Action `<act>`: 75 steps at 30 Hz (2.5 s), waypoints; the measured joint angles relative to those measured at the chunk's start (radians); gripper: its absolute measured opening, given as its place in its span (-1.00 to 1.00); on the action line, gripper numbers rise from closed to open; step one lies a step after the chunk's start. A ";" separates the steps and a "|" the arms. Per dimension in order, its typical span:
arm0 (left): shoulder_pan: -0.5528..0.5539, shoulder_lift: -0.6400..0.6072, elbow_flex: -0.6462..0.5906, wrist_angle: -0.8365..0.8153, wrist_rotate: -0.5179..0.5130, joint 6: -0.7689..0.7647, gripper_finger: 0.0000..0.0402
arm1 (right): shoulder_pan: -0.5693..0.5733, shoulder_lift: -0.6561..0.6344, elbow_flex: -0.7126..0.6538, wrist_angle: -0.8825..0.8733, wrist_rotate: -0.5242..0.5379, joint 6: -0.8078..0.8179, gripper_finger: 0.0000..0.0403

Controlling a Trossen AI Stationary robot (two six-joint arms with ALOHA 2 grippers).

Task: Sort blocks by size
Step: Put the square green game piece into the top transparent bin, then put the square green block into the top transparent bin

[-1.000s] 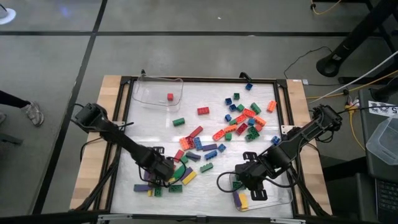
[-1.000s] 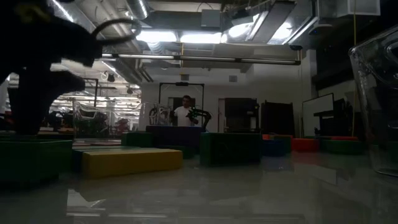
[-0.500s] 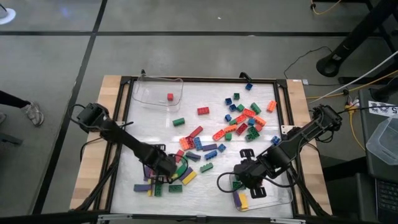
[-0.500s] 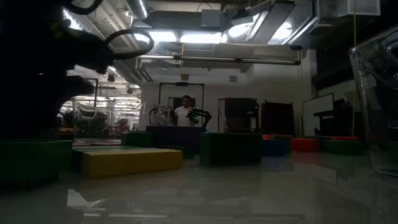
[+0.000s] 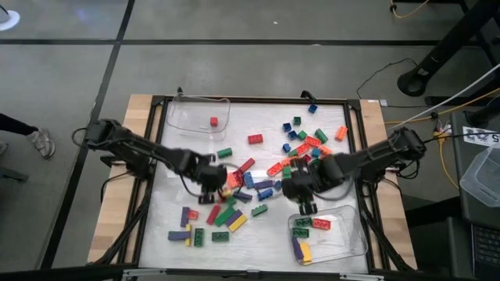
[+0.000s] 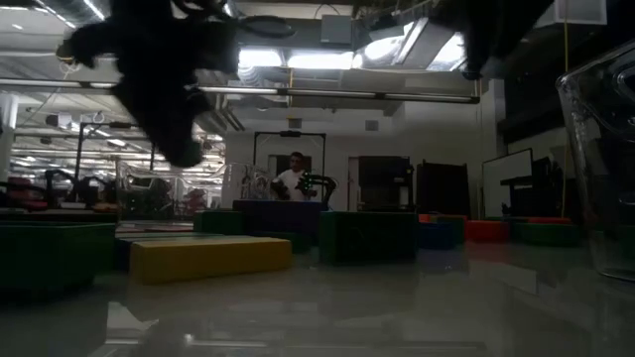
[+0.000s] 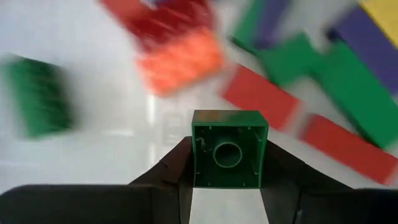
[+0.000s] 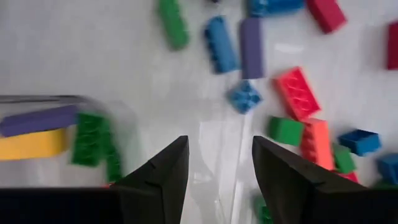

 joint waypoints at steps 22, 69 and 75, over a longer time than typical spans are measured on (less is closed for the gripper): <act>0.646 -0.105 -0.001 0.198 -0.245 0.362 -0.32 | -0.293 0.000 -0.359 0.279 -0.089 -0.110 -0.12; 0.721 -0.019 -0.002 0.186 -0.157 0.290 0.05 | -0.291 0.154 -0.321 0.318 -0.011 -0.150 -0.12; 0.721 -0.019 -0.002 0.186 -0.157 0.275 0.05 | -0.292 0.152 -0.275 0.285 0.000 -0.153 -0.12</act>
